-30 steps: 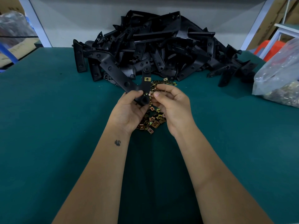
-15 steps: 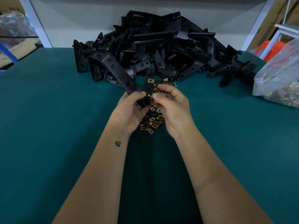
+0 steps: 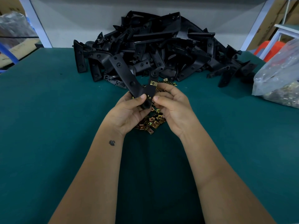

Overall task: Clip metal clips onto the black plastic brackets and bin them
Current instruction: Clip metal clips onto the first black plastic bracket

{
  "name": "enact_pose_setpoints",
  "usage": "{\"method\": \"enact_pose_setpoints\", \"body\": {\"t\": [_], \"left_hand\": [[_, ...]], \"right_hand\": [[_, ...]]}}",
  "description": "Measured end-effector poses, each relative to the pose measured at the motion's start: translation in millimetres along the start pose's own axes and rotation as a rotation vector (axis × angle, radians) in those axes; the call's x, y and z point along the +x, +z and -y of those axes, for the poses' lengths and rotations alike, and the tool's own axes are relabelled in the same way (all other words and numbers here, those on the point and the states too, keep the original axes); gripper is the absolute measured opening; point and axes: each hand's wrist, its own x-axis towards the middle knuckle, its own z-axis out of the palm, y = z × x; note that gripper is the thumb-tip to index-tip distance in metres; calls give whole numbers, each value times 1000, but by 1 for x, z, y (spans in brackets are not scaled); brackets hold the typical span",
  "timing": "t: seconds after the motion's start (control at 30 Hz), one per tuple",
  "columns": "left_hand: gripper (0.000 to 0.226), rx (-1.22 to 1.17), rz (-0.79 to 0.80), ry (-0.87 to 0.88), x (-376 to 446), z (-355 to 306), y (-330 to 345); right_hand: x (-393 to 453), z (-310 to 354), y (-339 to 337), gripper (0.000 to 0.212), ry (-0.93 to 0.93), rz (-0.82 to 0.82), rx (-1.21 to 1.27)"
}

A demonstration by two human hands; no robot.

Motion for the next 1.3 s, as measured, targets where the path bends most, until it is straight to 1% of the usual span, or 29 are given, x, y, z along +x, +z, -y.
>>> {"method": "enact_pose_setpoints", "body": {"t": [0.17, 0.33, 0.4, 0.53, 0.7, 0.93, 1.13, 1.3], "left_hand": [[35, 5, 5, -5, 0, -1, -2], [40, -26, 21, 50, 1, 0, 0], [44, -34, 17, 74, 1, 1, 1], [45, -41, 25, 93, 1, 1, 3], [49, -59, 31, 87, 0, 3, 4], [41, -34, 15, 56, 0, 3, 3], [54, 39, -5, 56, 1, 4, 2], [52, 46, 2, 56, 1, 6, 2]], "right_hand": [[0, 1, -2, 45, 2, 40, -25], [0, 1, -2, 40, -8, 72, -17], [0, 0, -1, 41, -21, 64, 2], [1, -2, 1, 47, -23, 28, 68], [1, -4, 2, 39, -22, -15, 136], [0, -4, 2, 40, -27, -54, 88], [-1, -4, 4, 37, -58, -95, -58], [-1, -5, 4, 37, -43, -100, -81]]}}
